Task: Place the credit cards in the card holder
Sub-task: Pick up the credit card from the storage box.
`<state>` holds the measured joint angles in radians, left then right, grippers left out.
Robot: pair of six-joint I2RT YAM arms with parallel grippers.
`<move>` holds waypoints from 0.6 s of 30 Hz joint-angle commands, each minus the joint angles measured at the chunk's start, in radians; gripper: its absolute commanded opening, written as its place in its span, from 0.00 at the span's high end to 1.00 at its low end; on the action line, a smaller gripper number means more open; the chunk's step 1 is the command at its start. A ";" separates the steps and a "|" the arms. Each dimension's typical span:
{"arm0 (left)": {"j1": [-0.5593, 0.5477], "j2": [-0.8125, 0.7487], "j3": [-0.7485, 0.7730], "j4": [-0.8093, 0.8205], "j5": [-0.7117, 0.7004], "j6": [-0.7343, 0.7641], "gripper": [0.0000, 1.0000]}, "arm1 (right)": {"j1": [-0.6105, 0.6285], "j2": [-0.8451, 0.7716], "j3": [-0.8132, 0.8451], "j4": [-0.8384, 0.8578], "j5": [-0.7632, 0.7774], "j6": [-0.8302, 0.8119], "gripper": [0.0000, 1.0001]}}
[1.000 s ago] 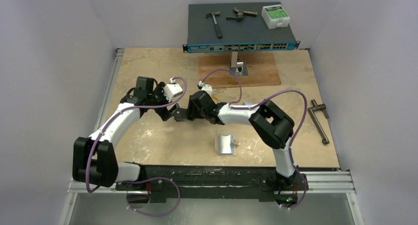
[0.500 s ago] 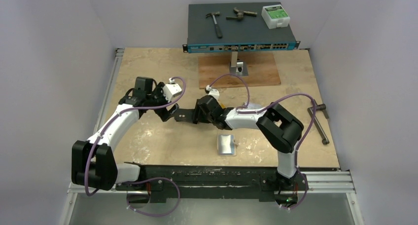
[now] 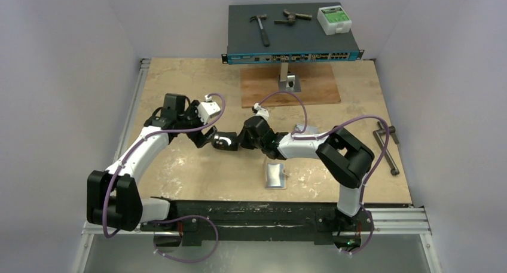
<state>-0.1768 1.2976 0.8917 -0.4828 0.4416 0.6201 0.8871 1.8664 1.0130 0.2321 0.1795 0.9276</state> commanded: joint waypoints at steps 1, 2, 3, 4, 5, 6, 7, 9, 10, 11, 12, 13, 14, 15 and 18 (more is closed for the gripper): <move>0.007 -0.028 0.028 -0.014 0.017 -0.022 0.10 | -0.004 -0.036 -0.018 -0.039 -0.009 0.004 0.97; 0.006 -0.030 0.031 -0.019 0.018 -0.023 0.10 | -0.004 -0.040 -0.017 -0.043 -0.012 0.003 1.00; 0.007 -0.032 0.033 -0.023 0.021 -0.023 0.10 | -0.004 -0.043 -0.013 -0.047 -0.016 0.003 1.00; 0.007 -0.036 0.035 -0.028 0.024 -0.026 0.10 | -0.004 -0.049 -0.011 -0.049 -0.022 0.000 1.00; 0.006 -0.039 0.042 -0.037 0.026 -0.027 0.10 | -0.004 -0.053 -0.010 -0.048 -0.032 -0.003 1.00; 0.007 -0.040 0.047 -0.047 0.030 -0.029 0.10 | -0.004 -0.055 -0.008 -0.047 -0.040 -0.007 1.00; 0.007 -0.042 0.053 -0.060 0.037 -0.031 0.10 | -0.004 -0.055 -0.002 -0.054 -0.046 -0.010 1.00; 0.007 -0.046 0.061 -0.070 0.045 -0.030 0.10 | -0.004 -0.055 0.003 -0.059 -0.050 -0.014 1.00; 0.007 -0.048 0.064 -0.074 0.050 -0.028 0.10 | -0.004 -0.055 0.005 -0.061 -0.047 -0.014 1.00; 0.007 -0.049 0.067 -0.076 0.052 -0.028 0.10 | -0.006 -0.055 0.007 -0.065 -0.044 -0.015 1.00; 0.007 -0.047 0.070 -0.080 0.053 -0.028 0.10 | -0.007 -0.056 0.010 -0.071 -0.043 -0.015 1.00; 0.007 -0.045 0.076 -0.085 0.056 -0.028 0.10 | -0.008 -0.059 0.011 -0.074 -0.044 -0.018 1.00; 0.007 -0.044 0.081 -0.091 0.058 -0.029 0.10 | -0.009 -0.066 0.014 -0.075 -0.042 -0.021 1.00; 0.007 -0.045 0.085 -0.098 0.064 -0.029 0.10 | -0.010 -0.075 0.016 -0.083 -0.039 -0.025 1.00; 0.006 -0.049 0.098 -0.120 0.096 -0.032 0.10 | -0.013 -0.105 0.023 -0.083 -0.047 -0.056 1.00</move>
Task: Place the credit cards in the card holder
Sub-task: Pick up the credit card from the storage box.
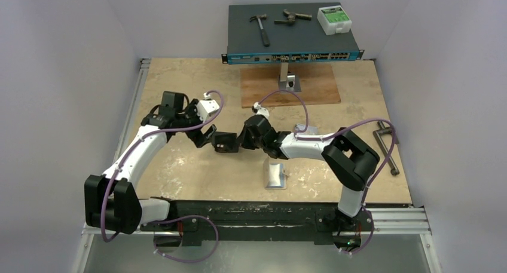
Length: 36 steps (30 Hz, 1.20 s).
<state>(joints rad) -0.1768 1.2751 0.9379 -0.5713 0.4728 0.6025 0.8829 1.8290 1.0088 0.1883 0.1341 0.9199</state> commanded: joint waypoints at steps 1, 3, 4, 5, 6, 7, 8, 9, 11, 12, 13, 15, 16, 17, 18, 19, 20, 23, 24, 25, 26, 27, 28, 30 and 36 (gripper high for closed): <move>0.006 -0.026 0.056 -0.039 0.077 -0.015 0.10 | -0.009 -0.077 0.029 -0.028 -0.013 -0.068 1.00; 0.007 -0.024 0.069 -0.061 0.101 -0.017 0.10 | -0.009 -0.099 0.020 0.014 -0.043 -0.113 1.00; 0.007 -0.021 0.078 -0.076 0.121 -0.015 0.10 | -0.009 -0.111 0.014 0.041 -0.063 -0.134 1.00; 0.007 -0.019 0.088 -0.094 0.141 -0.013 0.10 | -0.009 -0.124 0.005 0.070 -0.087 -0.154 1.00; 0.007 -0.017 0.099 -0.113 0.161 -0.009 0.10 | -0.010 -0.133 0.001 0.088 -0.110 -0.175 1.00; 0.006 -0.016 0.110 -0.138 0.190 -0.003 0.10 | -0.011 -0.140 0.007 0.098 -0.142 -0.199 1.00; 0.008 -0.016 0.123 -0.154 0.211 0.003 0.10 | -0.012 -0.145 0.012 0.106 -0.171 -0.223 1.00; 0.008 -0.019 0.131 -0.169 0.233 0.013 0.10 | -0.013 -0.149 0.023 0.101 -0.200 -0.249 1.00; 0.012 -0.028 0.149 -0.214 0.287 0.054 0.10 | -0.016 -0.157 0.046 0.083 -0.276 -0.315 1.00; 0.014 -0.037 0.156 -0.236 0.311 0.078 0.10 | -0.016 -0.164 0.057 0.075 -0.316 -0.347 1.00; 0.017 -0.043 0.163 -0.258 0.332 0.103 0.09 | -0.018 -0.172 0.067 0.061 -0.352 -0.380 1.00; 0.024 -0.051 0.175 -0.296 0.362 0.141 0.09 | -0.018 -0.188 0.095 0.012 -0.391 -0.439 1.00; 0.028 -0.053 0.183 -0.327 0.378 0.170 0.09 | -0.018 -0.195 0.111 -0.017 -0.421 -0.474 1.00; 0.031 -0.054 0.193 -0.358 0.393 0.201 0.08 | -0.018 -0.205 0.123 -0.045 -0.444 -0.510 1.00; 0.034 -0.055 0.203 -0.391 0.406 0.226 0.09 | -0.019 -0.218 0.132 -0.065 -0.471 -0.536 1.00; 0.040 -0.055 0.213 -0.431 0.421 0.265 0.09 | -0.018 -0.244 0.132 -0.078 -0.496 -0.555 1.00; 0.044 -0.053 0.225 -0.479 0.438 0.308 0.08 | -0.018 -0.264 0.132 -0.087 -0.514 -0.567 1.00; 0.061 -0.049 0.250 -0.609 0.489 0.422 0.09 | -0.018 -0.309 0.146 -0.135 -0.567 -0.612 1.00; 0.066 -0.051 0.254 -0.632 0.507 0.441 0.09 | -0.018 -0.317 0.159 -0.164 -0.569 -0.631 1.00; 0.069 -0.058 0.254 -0.643 0.521 0.445 0.09 | -0.016 -0.323 0.174 -0.184 -0.589 -0.661 1.00; 0.071 -0.068 0.251 -0.643 0.533 0.447 0.10 | -0.016 -0.327 0.192 -0.215 -0.608 -0.651 1.00; 0.071 -0.081 0.244 -0.639 0.545 0.445 0.10 | -0.011 -0.332 0.201 -0.234 -0.616 -0.655 1.00; 0.070 -0.095 0.237 -0.627 0.558 0.435 0.10 | -0.008 -0.336 0.208 -0.247 -0.612 -0.657 1.00; 0.071 -0.124 0.218 -0.571 0.575 0.382 0.10 | -0.002 -0.344 0.221 -0.260 -0.611 -0.664 1.00; 0.070 -0.140 0.223 -0.538 0.602 0.330 0.12 | 0.047 -0.330 0.279 -0.331 -0.613 -0.709 1.00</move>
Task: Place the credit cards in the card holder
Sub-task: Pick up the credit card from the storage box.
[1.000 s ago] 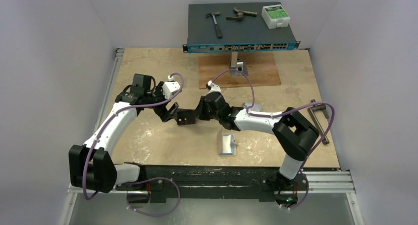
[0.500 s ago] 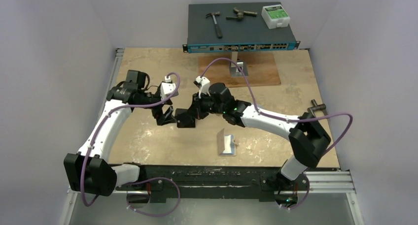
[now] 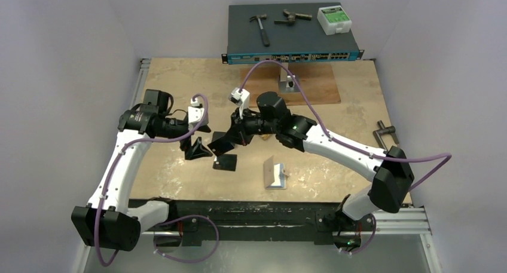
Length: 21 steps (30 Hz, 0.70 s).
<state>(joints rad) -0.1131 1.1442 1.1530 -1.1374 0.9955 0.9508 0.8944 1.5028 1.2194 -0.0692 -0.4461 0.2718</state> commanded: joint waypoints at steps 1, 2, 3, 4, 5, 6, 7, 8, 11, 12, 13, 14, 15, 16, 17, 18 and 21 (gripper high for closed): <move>0.007 -0.012 0.008 0.030 0.082 -0.021 0.12 | 0.043 -0.001 0.076 -0.081 -0.029 -0.065 1.00; 0.007 -0.010 0.007 0.025 0.086 -0.020 0.13 | 0.050 0.001 0.083 -0.090 -0.024 -0.075 1.00; 0.006 -0.008 0.007 0.013 0.091 -0.014 0.15 | 0.054 0.001 0.087 -0.093 -0.010 -0.078 1.00; 0.006 -0.003 0.008 -0.004 0.095 -0.001 0.17 | 0.056 -0.001 0.090 -0.092 -0.005 -0.080 1.00; 0.006 0.003 0.014 -0.036 0.099 0.012 0.20 | 0.058 -0.003 0.092 -0.092 0.000 -0.082 1.00; 0.006 0.014 0.020 -0.063 0.102 0.032 0.24 | 0.062 -0.005 0.099 -0.095 0.005 -0.084 1.00; 0.006 0.025 0.027 -0.087 0.105 0.049 0.27 | 0.066 -0.006 0.108 -0.101 0.009 -0.086 1.00; 0.006 0.035 0.031 -0.101 0.105 0.056 0.31 | 0.076 -0.004 0.125 -0.111 0.014 -0.093 1.00; 0.006 0.059 0.051 -0.148 0.124 0.085 0.43 | 0.092 0.009 0.167 -0.154 0.040 -0.123 1.00; 0.006 0.062 0.057 -0.172 0.139 0.102 0.47 | 0.096 0.011 0.174 -0.163 0.050 -0.127 1.00; 0.006 0.063 0.061 -0.190 0.151 0.115 0.52 | 0.096 0.013 0.182 -0.168 0.061 -0.132 1.00; 0.006 0.062 0.063 -0.198 0.160 0.120 0.60 | 0.099 0.012 0.186 -0.168 0.067 -0.136 1.00; 0.006 0.061 0.063 -0.202 0.168 0.121 0.68 | 0.099 0.011 0.192 -0.168 0.069 -0.139 1.00; 0.006 0.057 0.065 -0.206 0.174 0.121 0.77 | 0.101 0.012 0.195 -0.166 0.075 -0.141 1.00; 0.006 0.053 0.067 -0.212 0.180 0.123 0.85 | 0.103 0.013 0.199 -0.166 0.080 -0.145 1.00; 0.006 0.046 0.069 -0.220 0.188 0.128 0.93 | 0.105 0.014 0.205 -0.169 0.081 -0.146 1.00; 0.006 0.021 0.065 -0.237 0.208 0.129 0.97 | 0.109 0.023 0.222 -0.179 0.087 -0.154 1.00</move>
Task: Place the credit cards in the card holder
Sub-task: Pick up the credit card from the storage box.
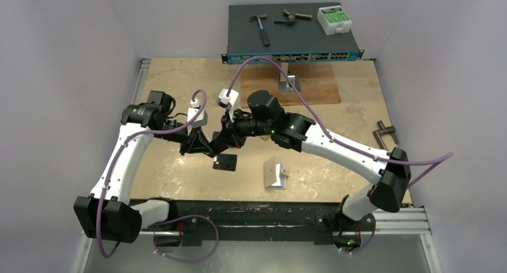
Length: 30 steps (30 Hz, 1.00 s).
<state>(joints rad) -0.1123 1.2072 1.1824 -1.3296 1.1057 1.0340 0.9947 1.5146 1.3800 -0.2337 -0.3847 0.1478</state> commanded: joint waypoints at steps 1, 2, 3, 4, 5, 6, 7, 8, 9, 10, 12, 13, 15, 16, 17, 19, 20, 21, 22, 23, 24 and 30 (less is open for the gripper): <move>0.005 -0.052 0.033 -0.050 0.108 0.046 1.00 | 0.009 0.012 0.063 -0.011 0.030 -0.032 1.00; 0.004 -0.063 0.029 -0.051 0.117 0.041 1.00 | 0.009 0.012 0.067 -0.004 0.034 -0.030 0.99; 0.005 -0.074 0.024 -0.050 0.126 0.033 1.00 | 0.009 0.009 0.067 0.006 0.039 -0.026 0.95; 0.005 -0.085 0.019 -0.047 0.137 0.025 1.00 | 0.009 0.002 0.063 0.026 0.044 -0.021 0.87; 0.005 -0.101 0.013 -0.035 0.151 -0.004 1.00 | 0.008 -0.011 0.048 0.051 0.036 0.002 0.76; 0.006 -0.113 0.007 -0.011 0.163 -0.050 1.00 | 0.006 -0.029 0.025 0.082 0.052 0.026 0.66; 0.007 -0.126 0.000 0.027 0.176 -0.100 1.00 | 0.003 -0.058 -0.005 0.116 0.085 0.042 0.58; 0.010 -0.141 -0.009 0.075 0.189 -0.162 1.00 | -0.006 -0.089 -0.047 0.155 0.101 0.065 0.55; 0.013 -0.157 -0.015 0.123 0.207 -0.230 1.00 | -0.030 -0.131 -0.095 0.207 0.110 0.097 0.51; 0.014 -0.172 -0.020 0.173 0.223 -0.296 1.00 | -0.056 -0.178 -0.154 0.261 0.103 0.140 0.46; 0.014 -0.203 -0.023 0.288 0.249 -0.454 1.00 | -0.107 -0.265 -0.252 0.358 0.083 0.203 0.38; 0.015 -0.211 -0.020 0.363 0.261 -0.528 1.00 | -0.123 -0.301 -0.291 0.404 0.061 0.238 0.36; 0.016 -0.219 -0.019 0.489 0.281 -0.698 1.00 | -0.143 -0.350 -0.348 0.466 0.016 0.286 0.35; 0.016 -0.219 -0.026 0.564 0.289 -0.787 1.00 | -0.146 -0.359 -0.369 0.493 0.001 0.305 0.35; 0.016 -0.219 -0.036 0.644 0.295 -0.885 1.00 | -0.145 -0.364 -0.390 0.527 -0.013 0.327 0.35; 0.016 -0.224 -0.069 0.803 0.298 -1.068 1.00 | -0.145 -0.371 -0.442 0.623 -0.030 0.392 0.36; 0.016 -0.229 -0.088 0.881 0.294 -1.145 1.00 | -0.145 -0.372 -0.477 0.683 -0.035 0.428 0.38; 0.015 -0.232 -0.104 0.936 0.289 -1.214 1.00 | -0.145 -0.370 -0.497 0.738 -0.037 0.464 0.40; 0.015 -0.237 -0.115 0.978 0.285 -1.271 1.00 | -0.145 -0.367 -0.512 0.788 -0.035 0.494 0.41; 0.016 -0.239 -0.122 1.006 0.279 -1.299 1.00 | -0.145 -0.360 -0.521 0.830 -0.036 0.519 0.42; 0.016 -0.241 -0.128 1.032 0.272 -1.335 1.00 | -0.146 -0.350 -0.522 0.865 -0.036 0.538 0.43; 0.014 -0.258 -0.163 1.176 0.263 -1.481 1.00 | -0.144 -0.302 -0.486 0.921 -0.055 0.579 0.45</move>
<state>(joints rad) -0.1040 0.9806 1.0275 -0.3370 1.3506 -0.2684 0.8486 1.2106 0.8589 0.5434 -0.4129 0.6617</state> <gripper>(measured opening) 0.006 0.559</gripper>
